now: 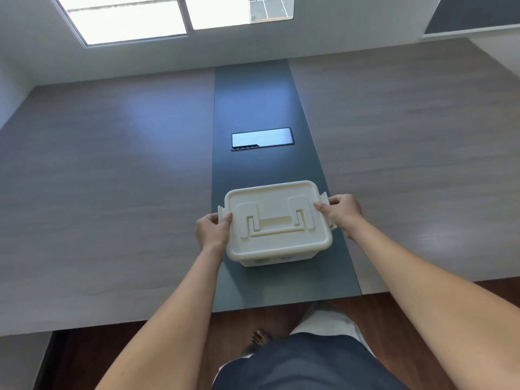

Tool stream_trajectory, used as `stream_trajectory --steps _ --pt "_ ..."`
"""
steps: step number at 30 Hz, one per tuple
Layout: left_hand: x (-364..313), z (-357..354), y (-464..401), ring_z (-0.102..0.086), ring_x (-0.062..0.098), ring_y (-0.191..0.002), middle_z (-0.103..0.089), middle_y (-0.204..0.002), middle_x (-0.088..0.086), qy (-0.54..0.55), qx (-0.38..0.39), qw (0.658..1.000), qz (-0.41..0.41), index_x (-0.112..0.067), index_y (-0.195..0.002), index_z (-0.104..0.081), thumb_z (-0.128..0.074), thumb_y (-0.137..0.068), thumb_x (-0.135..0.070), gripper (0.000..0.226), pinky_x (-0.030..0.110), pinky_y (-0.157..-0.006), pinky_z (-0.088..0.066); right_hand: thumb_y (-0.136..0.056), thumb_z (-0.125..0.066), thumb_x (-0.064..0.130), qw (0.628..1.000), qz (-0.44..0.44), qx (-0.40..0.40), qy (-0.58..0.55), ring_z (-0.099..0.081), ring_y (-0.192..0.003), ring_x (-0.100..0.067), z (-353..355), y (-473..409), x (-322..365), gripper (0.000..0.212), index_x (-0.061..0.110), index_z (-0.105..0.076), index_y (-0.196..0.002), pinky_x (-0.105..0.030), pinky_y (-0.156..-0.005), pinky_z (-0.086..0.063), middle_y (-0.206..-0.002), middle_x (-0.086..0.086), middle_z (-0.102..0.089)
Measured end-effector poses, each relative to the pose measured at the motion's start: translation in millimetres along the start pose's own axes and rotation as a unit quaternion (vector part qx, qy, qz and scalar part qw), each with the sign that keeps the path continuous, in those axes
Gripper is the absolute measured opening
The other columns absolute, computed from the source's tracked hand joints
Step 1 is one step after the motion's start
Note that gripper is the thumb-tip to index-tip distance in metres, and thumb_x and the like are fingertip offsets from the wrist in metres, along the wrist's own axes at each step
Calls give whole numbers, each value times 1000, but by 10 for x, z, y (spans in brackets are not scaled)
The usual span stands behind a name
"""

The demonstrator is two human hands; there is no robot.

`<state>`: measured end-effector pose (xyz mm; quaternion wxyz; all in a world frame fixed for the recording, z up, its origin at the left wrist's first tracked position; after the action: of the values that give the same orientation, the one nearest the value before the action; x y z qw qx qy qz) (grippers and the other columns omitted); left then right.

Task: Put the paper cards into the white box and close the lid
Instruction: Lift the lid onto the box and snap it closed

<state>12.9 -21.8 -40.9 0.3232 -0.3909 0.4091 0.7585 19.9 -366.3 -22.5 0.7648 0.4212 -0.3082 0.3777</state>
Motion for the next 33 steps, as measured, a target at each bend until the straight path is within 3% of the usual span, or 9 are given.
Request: stream_trajectory --steps 4,8,12,15,20,29,33 --pt "-80 -13 41 -69 25 -90 -71 -99 8 -78 -47 995 -41 -8 -94 -73 -75 -83 -30 25 37 -85 -55 -85 -75 28 997 44 -46 53 -72 -85 -26 -13 86 65 22 6 -77 -87 -38 -79 -58 -88 -8 -77" --pt "-105 -13 50 -67 26 -92 -68 -102 10 -97 -59 992 -57 -9 -93 -73 -73 -85 -30 22 35 -86 -54 -88 -71 26 993 69 -69 67 -71 -88 -26 -17 154 105 20 8 -79 -94 -36 -81 -57 -91 -8 -78" --pt "-87 11 159 -63 22 -92 -59 -109 10 -102 -16 989 -102 -10 -111 -70 -65 -92 -30 28 27 -83 -46 -92 -66 24 995 89 -44 20 -65 -90 -16 -6 227 49 24 10 -76 -108 -33 -86 -54 -96 -2 -75" --pt "-34 29 199 -60 19 -94 -58 -110 11 -118 4 983 -138 -11 -120 -68 -63 -94 -29 33 24 -86 -42 -93 -63 23 995 95 -34 -13 -67 -90 -14 -20 257 -36 23 13 -76 -109 -28 -82 -52 -92 5 -73" --pt "-36 -21 55 -65 21 -94 -62 -112 11 -84 2 989 -122 -10 -118 -70 -66 -91 -28 32 36 -96 -51 -92 -65 26 994 95 -27 -42 -69 -95 -14 -62 155 -51 25 16 -75 -112 -29 -85 -54 -100 4 -76" --pt "-359 -265 -323 -60 13 -91 -57 -109 3 -10 -6 994 -107 -10 -116 -69 -67 -91 -26 30 25 -94 -47 -93 -64 27 994 90 -30 -48 -67 -92 -14 -158 -354 247 26 15 -75 -113 -25 -80 -51 -101 3 -75" --pt "-400 -328 -582 -65 16 -96 -63 -113 4 -12 5 994 -108 -12 -113 -70 -70 -88 -32 32 34 -96 -53 -93 -64 27 994 91 -26 -48 -69 -99 -18 -210 -564 358 28 14 -73 -116 -29 -86 -54 -102 3 -74"
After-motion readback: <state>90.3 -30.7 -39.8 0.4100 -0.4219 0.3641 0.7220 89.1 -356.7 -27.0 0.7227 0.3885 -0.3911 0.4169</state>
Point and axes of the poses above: each hand's wrist, its own y-axis away from the middle knuckle, its own z-axis out of the back of the hand, x = y × z, the point moved 6 cm from there along -y, towards the middle knuckle
